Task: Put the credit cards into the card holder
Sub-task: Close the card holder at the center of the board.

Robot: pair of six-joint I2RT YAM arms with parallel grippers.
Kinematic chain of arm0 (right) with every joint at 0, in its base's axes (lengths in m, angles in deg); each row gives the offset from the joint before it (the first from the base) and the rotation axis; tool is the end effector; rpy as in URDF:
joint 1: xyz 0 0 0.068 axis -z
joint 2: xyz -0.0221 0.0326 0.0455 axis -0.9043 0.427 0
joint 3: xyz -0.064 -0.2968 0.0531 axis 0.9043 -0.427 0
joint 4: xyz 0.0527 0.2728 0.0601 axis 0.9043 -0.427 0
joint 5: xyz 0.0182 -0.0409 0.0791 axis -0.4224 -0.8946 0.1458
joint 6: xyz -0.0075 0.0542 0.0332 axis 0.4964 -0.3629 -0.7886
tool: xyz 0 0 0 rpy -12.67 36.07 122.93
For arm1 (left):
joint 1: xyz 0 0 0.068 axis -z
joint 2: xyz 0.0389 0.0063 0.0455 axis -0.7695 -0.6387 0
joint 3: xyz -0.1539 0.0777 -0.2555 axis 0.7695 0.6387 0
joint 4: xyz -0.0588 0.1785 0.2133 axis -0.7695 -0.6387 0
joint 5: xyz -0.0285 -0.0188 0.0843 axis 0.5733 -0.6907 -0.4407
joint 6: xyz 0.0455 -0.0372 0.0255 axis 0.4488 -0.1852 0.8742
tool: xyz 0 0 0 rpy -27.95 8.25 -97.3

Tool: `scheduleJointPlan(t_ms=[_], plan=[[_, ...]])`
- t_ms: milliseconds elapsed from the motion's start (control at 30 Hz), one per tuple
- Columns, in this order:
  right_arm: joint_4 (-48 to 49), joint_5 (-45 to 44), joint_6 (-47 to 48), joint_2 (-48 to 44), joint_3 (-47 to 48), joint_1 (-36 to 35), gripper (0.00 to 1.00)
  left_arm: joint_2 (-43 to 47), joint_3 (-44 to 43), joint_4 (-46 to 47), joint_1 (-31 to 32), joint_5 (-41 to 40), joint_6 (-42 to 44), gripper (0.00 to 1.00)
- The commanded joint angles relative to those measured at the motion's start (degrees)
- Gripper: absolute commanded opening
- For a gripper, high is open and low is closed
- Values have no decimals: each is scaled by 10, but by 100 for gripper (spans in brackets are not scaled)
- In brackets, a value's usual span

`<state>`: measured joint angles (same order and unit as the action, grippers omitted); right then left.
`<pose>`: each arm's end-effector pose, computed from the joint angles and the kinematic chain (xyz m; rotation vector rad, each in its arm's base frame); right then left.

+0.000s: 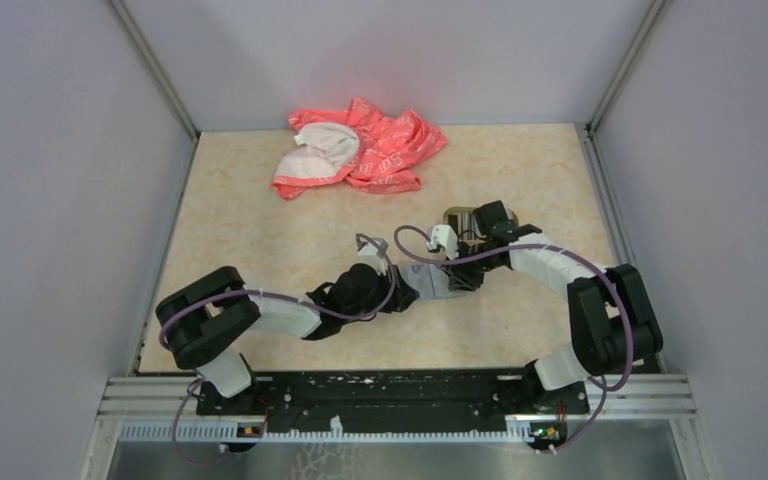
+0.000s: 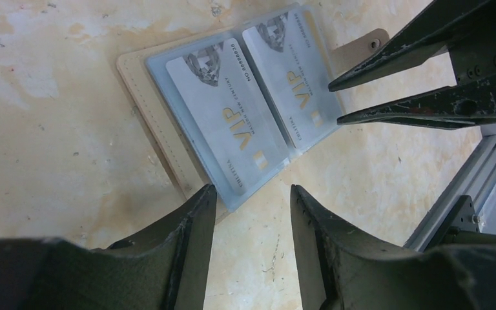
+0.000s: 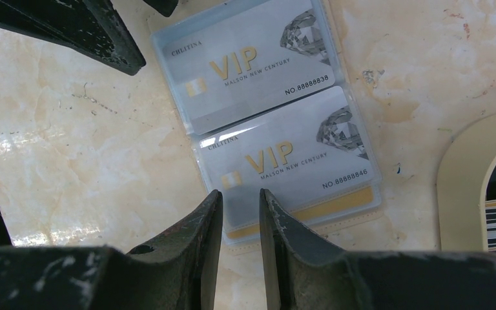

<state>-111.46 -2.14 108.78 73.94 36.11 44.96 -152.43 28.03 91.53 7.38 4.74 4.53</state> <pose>0.2560 0.1221 0.1887 -1.5709 2.0056 0.6477 0.1806 -0.2721 0.1462 0.1660 2.1371 -0.9525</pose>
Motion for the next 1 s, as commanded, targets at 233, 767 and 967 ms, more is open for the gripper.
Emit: scheduleJointPlan(t_ms=[233,767,967], plan=[[1,15,-3,1,30,-5,27,-17,-56,-72,-1,-27,-12,54],[7,2,-22,-12,37,-5,27,32,-20,-55,-1,-31,-3,55],[24,-35,-48,-23,36,17,27,49,-28,-123,-1,-72,-21,70]])
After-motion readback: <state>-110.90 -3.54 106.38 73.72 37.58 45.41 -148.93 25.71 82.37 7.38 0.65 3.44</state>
